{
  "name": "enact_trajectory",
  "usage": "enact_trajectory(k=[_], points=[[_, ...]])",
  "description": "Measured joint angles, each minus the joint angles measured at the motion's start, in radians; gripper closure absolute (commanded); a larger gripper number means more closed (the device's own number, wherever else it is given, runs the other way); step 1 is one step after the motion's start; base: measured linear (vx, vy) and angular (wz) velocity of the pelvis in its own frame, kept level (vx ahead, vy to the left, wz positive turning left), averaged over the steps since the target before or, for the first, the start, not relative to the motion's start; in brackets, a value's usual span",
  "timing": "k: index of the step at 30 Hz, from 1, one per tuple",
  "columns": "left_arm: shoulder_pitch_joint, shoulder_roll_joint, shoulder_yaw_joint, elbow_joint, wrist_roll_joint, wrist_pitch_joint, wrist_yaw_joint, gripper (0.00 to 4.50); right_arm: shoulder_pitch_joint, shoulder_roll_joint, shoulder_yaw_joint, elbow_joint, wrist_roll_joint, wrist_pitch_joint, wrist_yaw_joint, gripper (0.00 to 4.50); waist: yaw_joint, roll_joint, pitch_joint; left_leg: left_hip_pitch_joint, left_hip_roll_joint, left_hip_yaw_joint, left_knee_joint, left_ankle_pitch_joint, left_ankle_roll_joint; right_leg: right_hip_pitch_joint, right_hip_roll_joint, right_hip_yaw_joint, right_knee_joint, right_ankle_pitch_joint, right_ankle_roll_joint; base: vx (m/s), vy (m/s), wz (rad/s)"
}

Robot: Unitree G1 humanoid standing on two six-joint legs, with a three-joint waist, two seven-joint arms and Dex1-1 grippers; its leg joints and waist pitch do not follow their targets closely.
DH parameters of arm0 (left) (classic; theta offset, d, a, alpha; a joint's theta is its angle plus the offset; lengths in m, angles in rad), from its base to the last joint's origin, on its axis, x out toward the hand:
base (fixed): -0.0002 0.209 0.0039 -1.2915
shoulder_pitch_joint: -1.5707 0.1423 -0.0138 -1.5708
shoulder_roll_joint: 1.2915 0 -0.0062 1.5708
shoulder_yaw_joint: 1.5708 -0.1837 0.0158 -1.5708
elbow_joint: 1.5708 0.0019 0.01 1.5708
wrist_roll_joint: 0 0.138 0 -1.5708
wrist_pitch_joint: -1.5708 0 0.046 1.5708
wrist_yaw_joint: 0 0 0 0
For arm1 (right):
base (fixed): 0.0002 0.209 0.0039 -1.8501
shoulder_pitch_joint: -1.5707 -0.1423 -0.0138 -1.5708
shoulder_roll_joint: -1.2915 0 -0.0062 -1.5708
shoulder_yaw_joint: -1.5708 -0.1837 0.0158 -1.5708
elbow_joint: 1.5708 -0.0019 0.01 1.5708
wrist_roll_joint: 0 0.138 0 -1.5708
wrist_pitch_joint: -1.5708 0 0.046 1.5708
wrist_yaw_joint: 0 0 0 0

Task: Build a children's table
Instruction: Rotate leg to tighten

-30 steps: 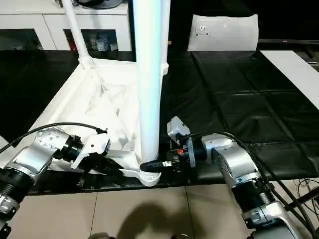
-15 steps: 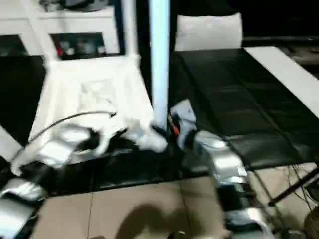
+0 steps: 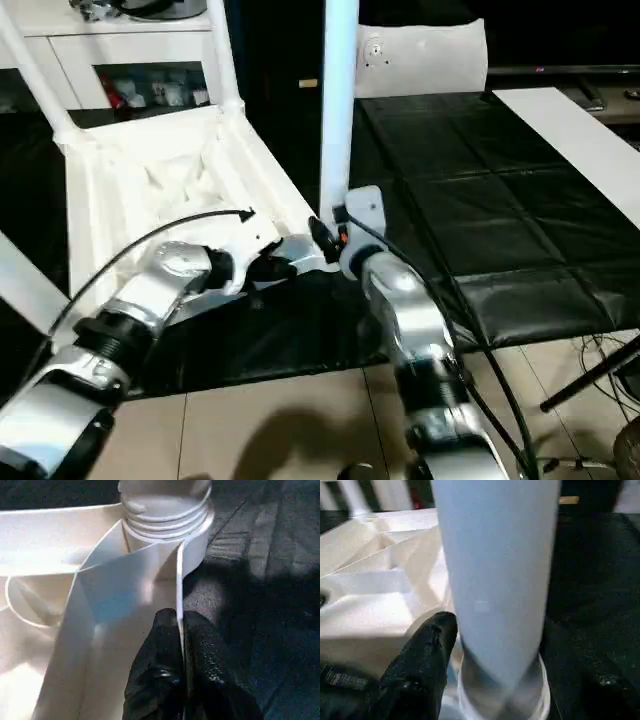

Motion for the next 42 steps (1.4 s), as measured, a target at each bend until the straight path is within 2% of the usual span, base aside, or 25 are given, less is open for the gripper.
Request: enact_trajectory(k=[3, 4, 6, 7, 8, 13, 16, 18, 19, 22, 30, 38, 42], points=[[0.008, 0.022, -0.002, 0.000, -0.001, -0.031, -0.049, 4.50, 0.017, -0.044, 0.006, -0.016, 0.032, -0.006, 0.099, 1.21, 0.004, 0.000, 0.000, 0.000, 0.000, 0.000, 0.000, 0.000, 0.000, 0.000, 0.000, 0.000, 0.000, 0.000, 0.000, 0.000, 0.000, 0.00], [0.013, 0.038, -0.007, -0.001, -0.003, -0.059, -0.086, 4.50, 0.022, -0.082, 0.015, -0.025, 0.040, -0.010, 0.158, 0.98, 0.005, 0.000, 0.000, -0.001, 0.000, 0.000, 0.000, 0.000, 0.000, 0.000, 0.000, 0.000, 0.000, 0.000, 0.000, 0.000, 0.000, 0.00], [0.034, 0.078, -0.017, -0.008, -0.018, -0.118, -0.169, 4.50, 0.041, -0.177, 0.040, -0.053, 0.063, -0.017, 0.296, 0.93, 0.011, 0.000, 0.000, -0.001, 0.000, 0.000, 0.000, 0.000, 0.001, 0.001, 0.000, 0.000, -0.001, 0.000, 0.000, 0.000, 0.000, 0.00], [0.045, 0.101, -0.022, -0.011, -0.029, -0.152, -0.228, 4.50, 0.050, -0.236, 0.049, -0.060, 0.078, -0.018, 0.391, 0.87, 0.019, 0.000, 0.000, 0.000, 0.001, 0.000, 0.000, -0.001, 0.001, 0.002, 0.000, 0.000, -0.001, -0.001, 0.000, 0.000, 0.000, 0.00], [0.052, 0.112, -0.024, -0.012, -0.038, -0.173, -0.262, 4.50, 0.052, -0.257, 0.049, -0.060, 0.085, -0.018, 0.440, 0.76, 0.026, 0.000, 0.000, 0.000, 0.001, 0.000, 0.000, -0.001, 0.001, 0.002, 0.000, 0.000, -0.001, -0.001, 0.000, 0.000, 0.000, 0.00], [0.063, 0.134, -0.041, -0.013, -0.055, -0.229, -0.399, 4.50, 0.049, -0.336, 0.093, -0.084, 0.145, 0.002, 0.689, 0.76, 0.059, 0.001, 0.001, 0.000, 0.004, 0.001, 0.003, -0.001, 0.002, 0.004, -0.002, -0.001, -0.001, -0.001, 0.000, 0.000, 0.000, 0.00], [0.062, 0.141, -0.057, -0.013, -0.056, -0.253, -0.451, 4.50, 0.040, -0.373, 0.125, -0.081, 0.159, 0.007, 0.785, 0.76, 0.070, 0.001, 0.001, 0.000, 0.004, 0.001, 0.004, -0.001, 0.002, 0.004, -0.002, -0.001, 0.000, -0.001, 0.000, 0.000, 0.000, 0.00], [0.062, 0.152, -0.067, -0.013, -0.064, -0.266, -0.493, 4.50, 0.038, -0.408, 0.137, -0.075, 0.166, 0.006, 0.855, 0.92, 0.075, 0.001, 0.000, 0.001, 0.004, 0.001, 0.004, -0.001, 0.002, 0.004, -0.002, -0.001, 0.000, -0.001, 0.000, 0.000, 0.000, 0.00], [0.062, 0.159, -0.073, -0.013, -0.069, -0.273, -0.514, 4.50, 0.037, -0.414, 0.138, -0.068, 0.172, 0.006, 0.884, 1.11, 0.076, 0.001, 0.000, 0.001, 0.004, 0.001, 0.004, -0.001, 0.002, 0.004, -0.002, -0.001, 0.001, -0.001, 0.000, 0.000, 0.000, 0.00], [0.062, 0.171, -0.080, -0.013, -0.071, -0.292, -0.565, 4.50, 0.021, -0.417, 0.162, -0.044, 0.180, 0.006, 0.953, 1.21, 0.079, 0.001, 0.000, 0.001, 0.004, 0.001, 0.004, -0.001, 0.001, 0.004, -0.002, -0.001, 0.001, -0.001, 0.000, 0.000, 0.000, 0.00], [0.060, 0.179, -0.100, -0.014, -0.070, -0.332, -0.625, 4.50, -0.020, -0.416, 0.184, -0.010, 0.183, 0.005, 1.025, 1.87, 0.085, -0.001, 0.000, 0.000, 0.004, 0.001, 0.004, -0.001, 0.001, 0.004, -0.002, -0.001, 0.001, -0.001, 0.000, 0.000, 0.000, 0.00], [0.060, 0.180, -0.100, -0.022, -0.070, -0.332, -0.632, 4.50, -0.017, -0.399, 0.189, -0.014, 0.186, 0.020, 1.030, 2.45, 0.085, -0.001, 0.000, 0.000, 0.004, 0.001, 0.004, -0.001, 0.001, 0.004, -0.002, -0.001, 0.001, -0.001, 0.000, 0.000, 0.000, 0.00], [0.061, 0.175, -0.099, -0.022, -0.071, -0.326, -0.640, 4.50, 0.008, -0.399, 0.182, -0.048, 0.196, 0.046, 1.015, 2.51, 0.087, -0.001, 0.000, 0.000, 0.004, 0.001, 0.004, -0.001, 0.001, 0.004, -0.002, -0.001, 0.001, -0.001, 0.000, 0.000, 0.000, 0.00]])
